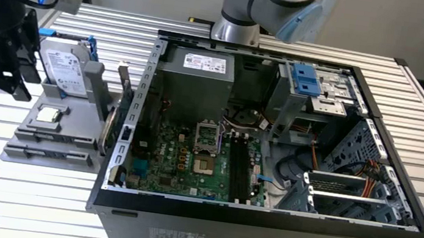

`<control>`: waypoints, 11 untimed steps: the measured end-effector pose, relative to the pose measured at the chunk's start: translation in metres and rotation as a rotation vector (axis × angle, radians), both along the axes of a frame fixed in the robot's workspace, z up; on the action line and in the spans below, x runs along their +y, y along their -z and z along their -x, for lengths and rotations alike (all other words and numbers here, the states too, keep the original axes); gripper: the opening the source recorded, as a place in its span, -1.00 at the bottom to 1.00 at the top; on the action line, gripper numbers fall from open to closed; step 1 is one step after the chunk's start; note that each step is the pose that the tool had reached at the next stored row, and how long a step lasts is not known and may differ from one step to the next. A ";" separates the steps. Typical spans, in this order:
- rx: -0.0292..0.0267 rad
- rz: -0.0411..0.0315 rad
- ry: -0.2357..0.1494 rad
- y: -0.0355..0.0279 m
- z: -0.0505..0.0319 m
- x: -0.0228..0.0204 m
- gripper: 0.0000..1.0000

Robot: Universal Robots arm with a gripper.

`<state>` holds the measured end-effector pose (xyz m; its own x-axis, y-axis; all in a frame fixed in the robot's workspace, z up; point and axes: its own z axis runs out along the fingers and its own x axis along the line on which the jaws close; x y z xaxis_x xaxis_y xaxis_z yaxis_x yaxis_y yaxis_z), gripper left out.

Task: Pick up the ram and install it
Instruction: 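Pick up the ram and move it above insertion slot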

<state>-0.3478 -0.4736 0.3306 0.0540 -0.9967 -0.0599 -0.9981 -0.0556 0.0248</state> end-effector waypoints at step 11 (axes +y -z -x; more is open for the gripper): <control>0.0000 0.0000 0.000 0.0101 0.0000 0.0000 1.00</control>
